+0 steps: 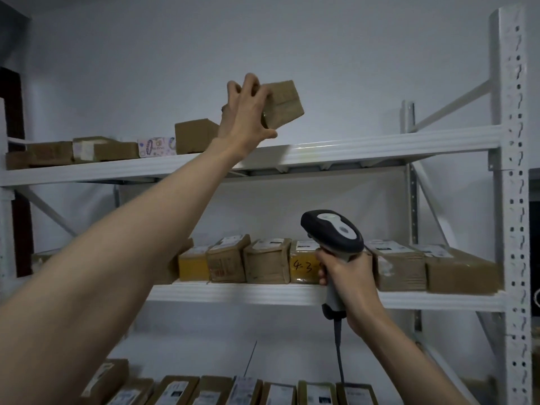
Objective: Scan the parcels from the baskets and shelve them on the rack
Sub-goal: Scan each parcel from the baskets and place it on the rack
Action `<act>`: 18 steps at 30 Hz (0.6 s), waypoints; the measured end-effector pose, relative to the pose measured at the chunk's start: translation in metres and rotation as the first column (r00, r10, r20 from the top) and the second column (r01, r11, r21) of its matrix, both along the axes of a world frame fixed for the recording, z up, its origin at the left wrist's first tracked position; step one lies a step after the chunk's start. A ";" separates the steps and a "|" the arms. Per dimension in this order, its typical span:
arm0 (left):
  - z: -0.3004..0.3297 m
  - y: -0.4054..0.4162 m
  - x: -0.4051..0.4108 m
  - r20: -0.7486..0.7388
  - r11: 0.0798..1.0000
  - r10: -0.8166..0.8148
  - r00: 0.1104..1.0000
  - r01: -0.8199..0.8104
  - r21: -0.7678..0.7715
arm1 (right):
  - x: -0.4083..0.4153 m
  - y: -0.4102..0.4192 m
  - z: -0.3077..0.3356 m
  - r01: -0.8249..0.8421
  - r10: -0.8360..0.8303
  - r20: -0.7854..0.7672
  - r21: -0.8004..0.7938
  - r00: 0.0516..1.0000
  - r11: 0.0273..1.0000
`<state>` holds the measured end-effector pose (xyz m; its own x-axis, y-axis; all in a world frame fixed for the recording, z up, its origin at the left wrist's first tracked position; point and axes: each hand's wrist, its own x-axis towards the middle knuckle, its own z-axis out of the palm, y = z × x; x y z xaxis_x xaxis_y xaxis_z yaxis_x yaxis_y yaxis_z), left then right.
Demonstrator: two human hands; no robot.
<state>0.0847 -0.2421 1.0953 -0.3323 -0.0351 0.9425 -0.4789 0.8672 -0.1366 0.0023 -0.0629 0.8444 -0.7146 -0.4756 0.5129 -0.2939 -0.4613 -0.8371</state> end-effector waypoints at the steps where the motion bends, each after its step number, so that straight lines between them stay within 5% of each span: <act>1: 0.004 -0.006 -0.006 0.043 0.999 0.036 0.998 -0.035 -0.008 | -0.002 -0.003 0.001 0.005 -0.005 0.004 0.007 1.000 1.000; 11: 0.016 -0.052 -0.047 0.277 0.950 0.299 0.913 -0.259 -0.173 | -0.022 -0.024 0.007 0.028 -0.030 0.048 0.053 0.998 0.998; 18: 0.024 -0.075 -0.055 0.319 0.937 0.345 0.883 -0.341 -0.072 | -0.019 -0.026 0.007 0.034 -0.038 0.049 0.079 0.998 0.996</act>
